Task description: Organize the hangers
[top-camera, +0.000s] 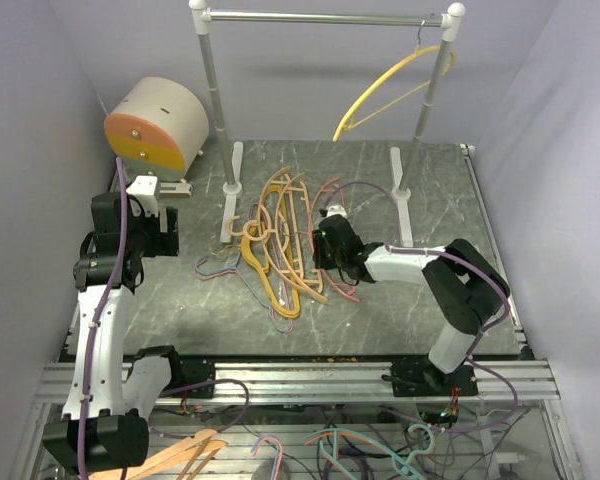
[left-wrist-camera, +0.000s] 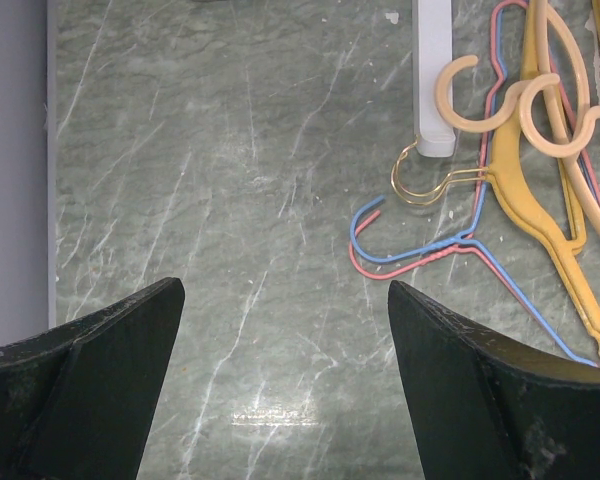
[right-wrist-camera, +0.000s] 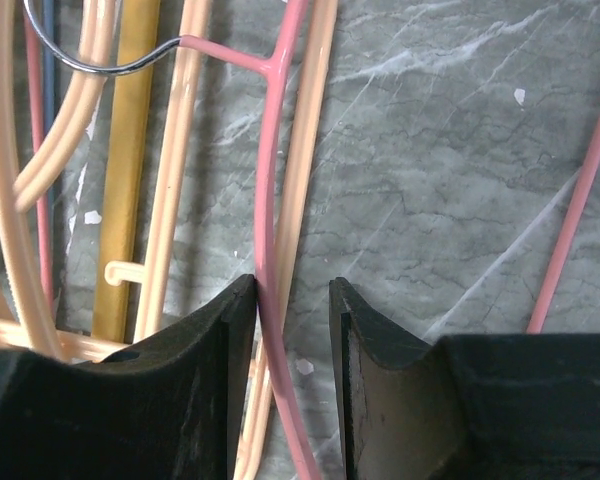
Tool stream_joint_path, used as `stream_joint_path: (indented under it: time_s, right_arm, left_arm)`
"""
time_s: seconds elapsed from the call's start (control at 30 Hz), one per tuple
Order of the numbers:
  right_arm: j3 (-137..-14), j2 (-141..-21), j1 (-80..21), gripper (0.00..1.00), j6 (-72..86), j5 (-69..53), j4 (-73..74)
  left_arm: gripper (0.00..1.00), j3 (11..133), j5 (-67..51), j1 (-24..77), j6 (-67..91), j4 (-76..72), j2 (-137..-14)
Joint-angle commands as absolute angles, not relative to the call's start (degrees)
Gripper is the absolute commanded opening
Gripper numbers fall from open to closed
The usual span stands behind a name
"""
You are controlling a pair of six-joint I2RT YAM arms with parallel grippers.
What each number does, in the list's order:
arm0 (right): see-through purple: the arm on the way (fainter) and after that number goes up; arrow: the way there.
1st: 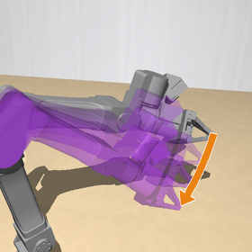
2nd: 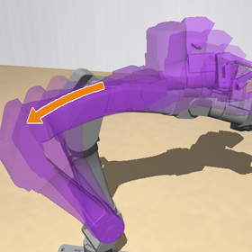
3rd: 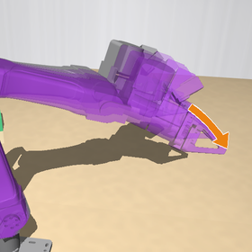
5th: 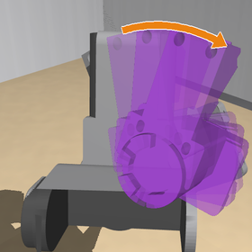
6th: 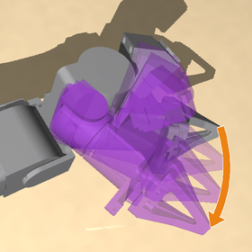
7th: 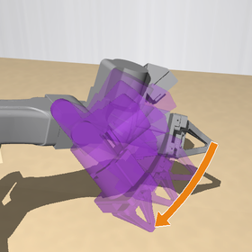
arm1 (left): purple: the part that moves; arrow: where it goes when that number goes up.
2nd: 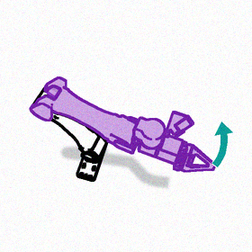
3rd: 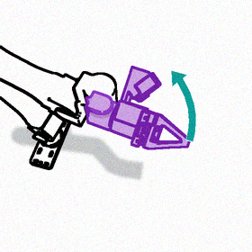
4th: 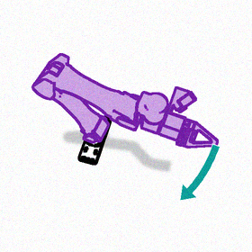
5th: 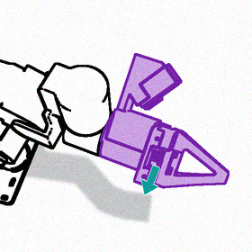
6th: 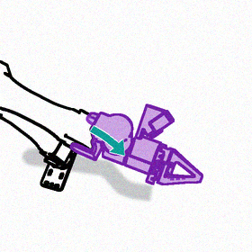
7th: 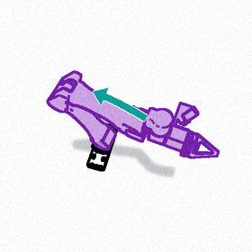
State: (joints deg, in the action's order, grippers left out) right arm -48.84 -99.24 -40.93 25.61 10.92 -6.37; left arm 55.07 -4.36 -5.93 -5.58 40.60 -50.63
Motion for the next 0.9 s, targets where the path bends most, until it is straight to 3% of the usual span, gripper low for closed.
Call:
stream_joint_path:
  time_s: [0.0,0.17,0.23,0.33,0.87]
  right_arm:
    - [-50.49,-101.82,-40.84,0.35,25.38,11.83,-6.37]
    - [-51.47,-104.14,-40.78,0.31,25.57,12.08,-5.5]
    - [-51.74,-104.55,-40.79,0.21,25.44,11.88,-5.39]
    - [-52.43,-104.68,-40.82,0.0,25.37,12.49,-4.5]
    - [-53.77,-90.01,-41.84,0.0,21.15,16.79,6.23]
  left_arm:
    - [0.95,54.84,-5.86,-5.77,-5.98,39.55,-50.17]
    - [0.95,54.47,-5.68,-5.75,-6.04,39.38,-50.16]
    - [0.95,54.52,-5.57,-5.72,-5.98,39.31,-50.16]
    - [0.95,54.5,-5.55,-5.72,-5.98,39.37,-50.28]
    - [0.94,54.6,-5.88,-5.73,-6.09,39.46,-51.27]
